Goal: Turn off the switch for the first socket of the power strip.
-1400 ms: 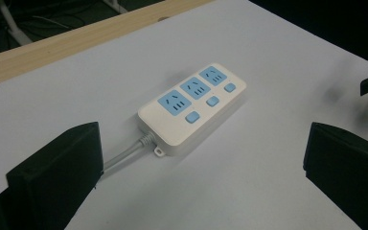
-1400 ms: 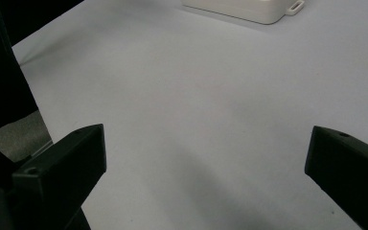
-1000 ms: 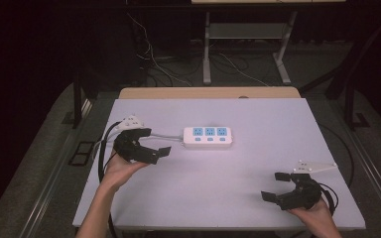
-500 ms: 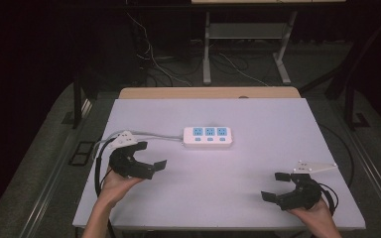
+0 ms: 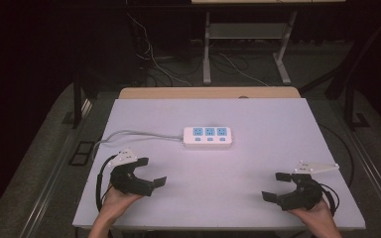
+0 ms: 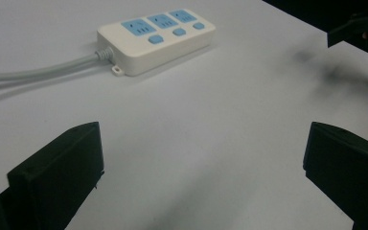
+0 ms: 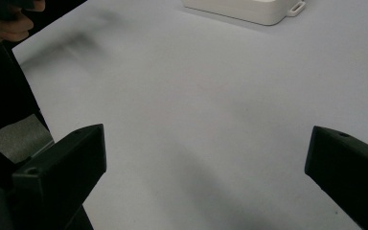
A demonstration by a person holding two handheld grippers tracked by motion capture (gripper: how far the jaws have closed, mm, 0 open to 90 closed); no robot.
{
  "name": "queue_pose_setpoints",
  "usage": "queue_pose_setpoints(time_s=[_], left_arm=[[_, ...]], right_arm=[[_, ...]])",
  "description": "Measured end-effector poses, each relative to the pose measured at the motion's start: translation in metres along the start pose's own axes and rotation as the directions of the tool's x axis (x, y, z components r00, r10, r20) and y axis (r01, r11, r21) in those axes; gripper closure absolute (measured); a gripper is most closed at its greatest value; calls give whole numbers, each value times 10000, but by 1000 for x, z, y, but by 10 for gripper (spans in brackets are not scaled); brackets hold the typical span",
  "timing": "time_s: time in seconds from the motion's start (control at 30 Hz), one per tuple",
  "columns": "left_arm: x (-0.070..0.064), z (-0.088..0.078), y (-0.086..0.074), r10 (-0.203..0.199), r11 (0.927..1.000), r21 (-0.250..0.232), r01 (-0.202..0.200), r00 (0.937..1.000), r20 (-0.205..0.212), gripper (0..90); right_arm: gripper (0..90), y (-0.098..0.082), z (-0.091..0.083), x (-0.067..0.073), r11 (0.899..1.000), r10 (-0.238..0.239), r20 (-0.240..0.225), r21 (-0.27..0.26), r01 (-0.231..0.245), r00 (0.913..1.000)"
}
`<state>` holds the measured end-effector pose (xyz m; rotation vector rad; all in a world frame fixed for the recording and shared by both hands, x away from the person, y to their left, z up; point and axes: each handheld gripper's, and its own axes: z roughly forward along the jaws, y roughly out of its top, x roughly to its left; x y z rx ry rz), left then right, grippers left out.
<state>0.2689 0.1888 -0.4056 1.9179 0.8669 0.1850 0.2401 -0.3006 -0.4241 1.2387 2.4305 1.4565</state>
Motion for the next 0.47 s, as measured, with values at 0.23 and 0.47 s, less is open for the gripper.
queue_pose_setpoints(time_s=[0.23,0.47], left_arm=[[-2,5,-13,-114,9996,255,109,9998,190,0],[-3,7,-23,-117,9980,626,90,9991,419,0]], right_arm=[[2,0,0,0,10000,6,11,-2,-6,10000],[2,0,0,0,10000,3,-2,-6,-3,10000]])
